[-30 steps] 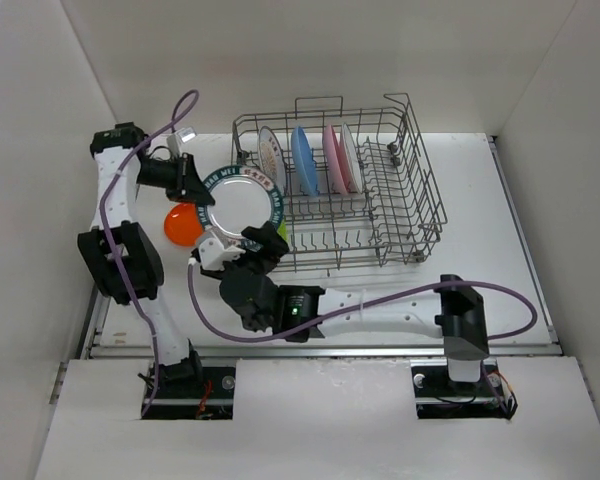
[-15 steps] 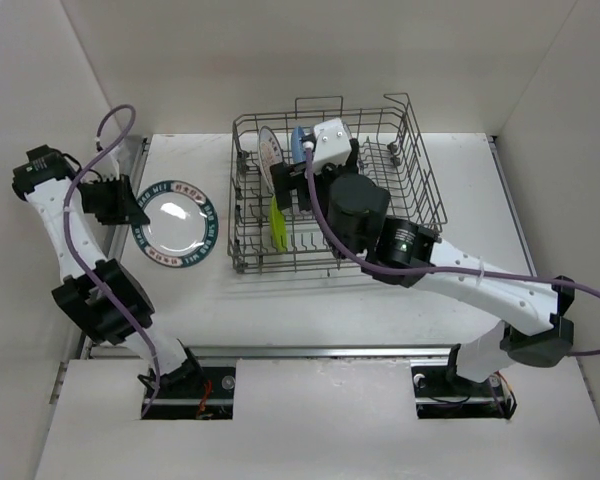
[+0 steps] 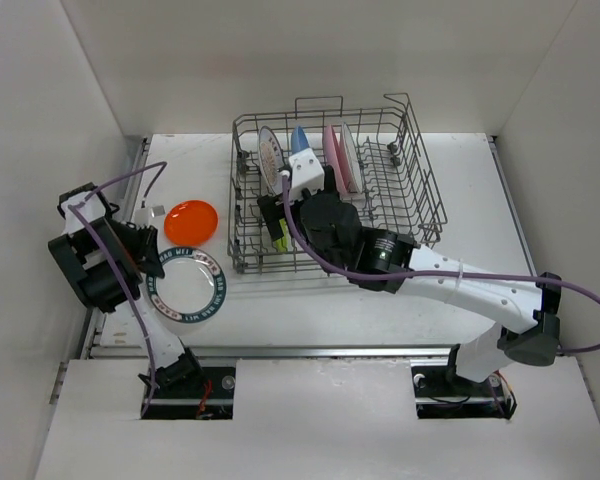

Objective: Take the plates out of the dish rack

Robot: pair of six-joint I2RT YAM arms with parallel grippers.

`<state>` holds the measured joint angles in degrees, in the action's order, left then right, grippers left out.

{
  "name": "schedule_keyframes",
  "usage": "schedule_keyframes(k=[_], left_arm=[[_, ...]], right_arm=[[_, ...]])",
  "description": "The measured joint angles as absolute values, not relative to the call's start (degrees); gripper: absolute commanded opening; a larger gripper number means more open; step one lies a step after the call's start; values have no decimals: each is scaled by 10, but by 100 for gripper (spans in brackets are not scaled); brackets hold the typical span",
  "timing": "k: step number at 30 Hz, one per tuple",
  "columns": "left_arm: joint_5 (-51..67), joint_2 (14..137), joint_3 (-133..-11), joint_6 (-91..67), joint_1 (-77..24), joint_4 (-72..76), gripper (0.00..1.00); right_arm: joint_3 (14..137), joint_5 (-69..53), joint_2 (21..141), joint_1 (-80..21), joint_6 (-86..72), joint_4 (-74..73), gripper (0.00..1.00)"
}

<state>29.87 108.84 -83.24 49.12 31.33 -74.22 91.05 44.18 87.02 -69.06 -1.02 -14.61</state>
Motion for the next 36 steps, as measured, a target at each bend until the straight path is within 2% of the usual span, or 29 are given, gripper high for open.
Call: schedule_keyframes(k=[8, 10, 13, 15, 21, 27, 31, 34, 35, 36], left_arm=[[277, 1116, -835, 495, 262, -744, 19], [268, 1130, -845, 483, 240, -744, 20], [253, 1143, -851, 463, 224, -742, 31], [242, 1146, -854, 453, 226, -742, 34], [204, 1147, -876, 405, 224, -743, 48], [188, 1147, -880, 369, 218, -745, 53], [186, 1146, -886, 359, 217, -747, 53], [192, 1136, -897, 355, 217, -748, 54], [195, 1129, -905, 355, 217, -748, 54], [199, 1121, -914, 354, 217, -749, 54]], right_arm=[[911, 420, 871, -684, -63, -161, 91], [915, 400, 875, -675, -93, -174, 91], [922, 346, 885, -647, -146, -186, 91], [933, 312, 898, -622, -181, -197, 91], [1011, 259, 999, -570, -244, -255, 73], [1036, 248, 1093, -561, -274, -305, 70], [1035, 245, 1118, -555, -289, -328, 59], [1037, 239, 1127, -552, -293, -328, 36], [1039, 236, 1131, -551, -293, -326, 18], [1042, 233, 1137, -551, -292, -324, 9]])
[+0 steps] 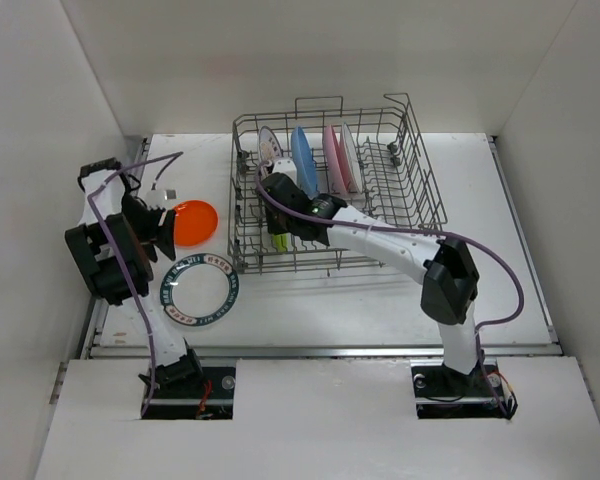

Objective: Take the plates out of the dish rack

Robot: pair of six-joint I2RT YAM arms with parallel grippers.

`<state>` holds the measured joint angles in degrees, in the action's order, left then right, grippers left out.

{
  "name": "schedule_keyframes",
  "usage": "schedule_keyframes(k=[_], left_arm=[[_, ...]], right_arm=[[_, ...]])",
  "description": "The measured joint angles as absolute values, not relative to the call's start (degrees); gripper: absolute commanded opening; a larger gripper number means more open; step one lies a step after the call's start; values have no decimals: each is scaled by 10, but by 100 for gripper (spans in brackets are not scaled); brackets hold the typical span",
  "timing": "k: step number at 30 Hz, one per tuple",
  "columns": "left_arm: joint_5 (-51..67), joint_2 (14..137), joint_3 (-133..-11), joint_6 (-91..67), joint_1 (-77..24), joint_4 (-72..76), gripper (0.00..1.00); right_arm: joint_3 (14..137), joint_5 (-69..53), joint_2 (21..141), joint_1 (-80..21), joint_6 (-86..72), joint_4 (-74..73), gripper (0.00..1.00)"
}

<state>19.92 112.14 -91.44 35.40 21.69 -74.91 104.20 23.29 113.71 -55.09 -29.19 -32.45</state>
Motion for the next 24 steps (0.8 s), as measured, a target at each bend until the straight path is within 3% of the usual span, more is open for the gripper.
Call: schedule_keyframes(k=[2, 11, 24], left_arm=[[209, 1101, -940, 352, 217, -748, 54], [241, 1000, -998, 341, 200, -754, 54], [291, 997, -1058, 331, 191, -761, 56]], right_arm=[[1046, 223, 1146, -551, -300, -312, 0], [1058, 231, 1147, -555, -284, -311, 0], [1068, 265, 1125, -567, -211, -339, 0]])
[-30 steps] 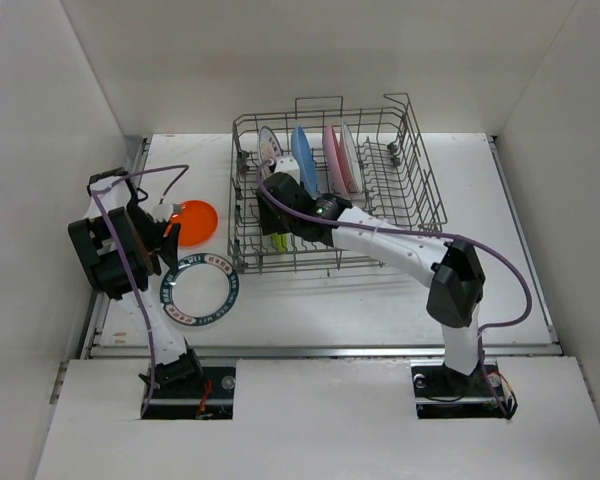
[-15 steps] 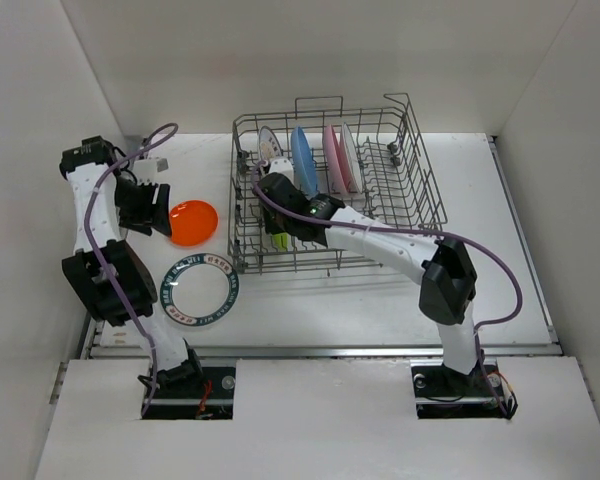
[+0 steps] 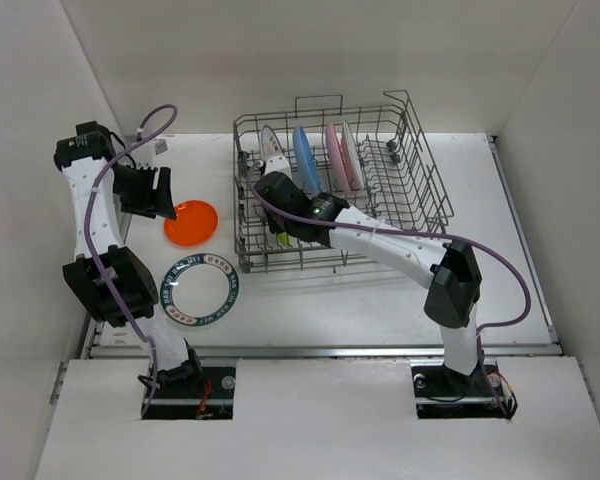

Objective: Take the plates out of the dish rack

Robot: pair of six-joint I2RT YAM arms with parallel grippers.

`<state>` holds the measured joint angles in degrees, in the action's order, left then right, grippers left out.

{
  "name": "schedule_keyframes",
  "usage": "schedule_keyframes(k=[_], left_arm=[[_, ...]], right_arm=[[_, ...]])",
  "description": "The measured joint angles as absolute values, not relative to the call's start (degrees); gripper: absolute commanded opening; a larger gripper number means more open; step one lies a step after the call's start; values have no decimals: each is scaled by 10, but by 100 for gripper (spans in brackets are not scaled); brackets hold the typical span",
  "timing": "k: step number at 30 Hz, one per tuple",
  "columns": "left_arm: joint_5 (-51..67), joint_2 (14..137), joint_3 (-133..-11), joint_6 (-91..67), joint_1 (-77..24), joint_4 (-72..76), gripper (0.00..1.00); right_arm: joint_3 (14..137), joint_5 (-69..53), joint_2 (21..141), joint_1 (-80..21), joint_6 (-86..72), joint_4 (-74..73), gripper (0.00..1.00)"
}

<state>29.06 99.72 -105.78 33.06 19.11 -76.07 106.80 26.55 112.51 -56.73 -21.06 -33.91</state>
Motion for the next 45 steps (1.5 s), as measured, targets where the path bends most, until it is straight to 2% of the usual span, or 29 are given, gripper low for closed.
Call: schedule_keyframes(k=[7, 12, 22, 27, 34, 38, 41, 45], left_arm=[[305, 1002, -1066, 325, 191, -761, 56], [312, 1005, -1065, 325, 182, -761, 56], [316, 1005, -1058, 324, 170, -761, 56], [319, 1006, -1053, 325, 170, -761, 56], [352, 1006, -1090, 320, 157, -763, 63], [366, 1004, -1157, 306, 113, -761, 72], [371, 992, -1181, 291, 78, -761, 79], [376, 975, -1203, 264, 39, -765, 83]], right_arm=[[1062, 286, 1124, -569, -201, -336, 0], [1052, 257, 1112, -553, -235, -325, 0], [968, 199, 980, -487, -320, -236, 0], [952, 194, 964, -476, -316, -216, 0], [970, 247, 970, -552, -192, -210, 0], [996, 376, 1001, -637, -41, -180, 0], [963, 495, 1042, -695, 99, -91, 0], [928, 570, 1116, -748, 221, -48, 0]])
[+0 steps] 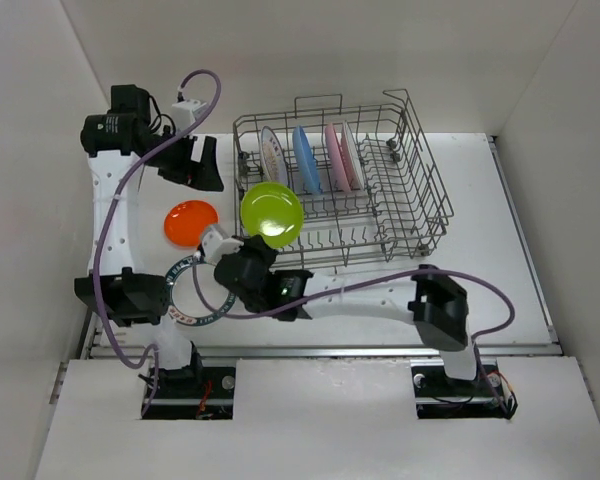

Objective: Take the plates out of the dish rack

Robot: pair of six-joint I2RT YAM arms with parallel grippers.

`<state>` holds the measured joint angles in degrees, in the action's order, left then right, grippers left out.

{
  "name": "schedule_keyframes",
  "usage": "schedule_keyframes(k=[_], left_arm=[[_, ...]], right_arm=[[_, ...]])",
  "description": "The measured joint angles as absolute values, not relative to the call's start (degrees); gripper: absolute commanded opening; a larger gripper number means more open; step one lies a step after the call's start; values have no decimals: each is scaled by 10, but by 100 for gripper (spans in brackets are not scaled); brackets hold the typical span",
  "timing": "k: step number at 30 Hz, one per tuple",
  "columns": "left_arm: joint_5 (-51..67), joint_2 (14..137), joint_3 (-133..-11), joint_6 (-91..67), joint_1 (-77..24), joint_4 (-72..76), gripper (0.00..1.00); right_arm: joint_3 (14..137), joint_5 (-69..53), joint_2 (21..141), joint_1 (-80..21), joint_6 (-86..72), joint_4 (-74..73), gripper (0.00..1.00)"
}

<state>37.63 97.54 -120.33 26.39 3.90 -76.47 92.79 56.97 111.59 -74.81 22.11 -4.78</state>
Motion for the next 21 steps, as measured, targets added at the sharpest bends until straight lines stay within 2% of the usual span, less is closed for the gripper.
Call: schedule_keyframes(k=[7, 12, 15, 16, 17, 20, 21], left_arm=[[373, 1016, -1255, 255, -14, -763, 83], [348, 1052, -1214, 260, -86, -761, 83], [329, 1054, -1202, 259, -105, -767, 78], [328, 1054, -1202, 260, -105, -766, 73], [327, 1054, -1202, 260, -105, -766, 58], [330, 1056, -1202, 264, -102, -767, 31], [335, 1056, -1202, 266, -103, -769, 13]], right_arm=[[940, 622, 1166, -788, 308, -27, 0], [956, 647, 1166, -807, 328, -7, 0], [956, 662, 1166, -808, 338, -7, 0], [956, 665, 1166, -808, 343, -5, 0], [956, 668, 1166, -808, 348, -1, 0], [956, 672, 1166, -808, 358, 6, 0], [956, 672, 1166, -808, 359, 8, 0]])
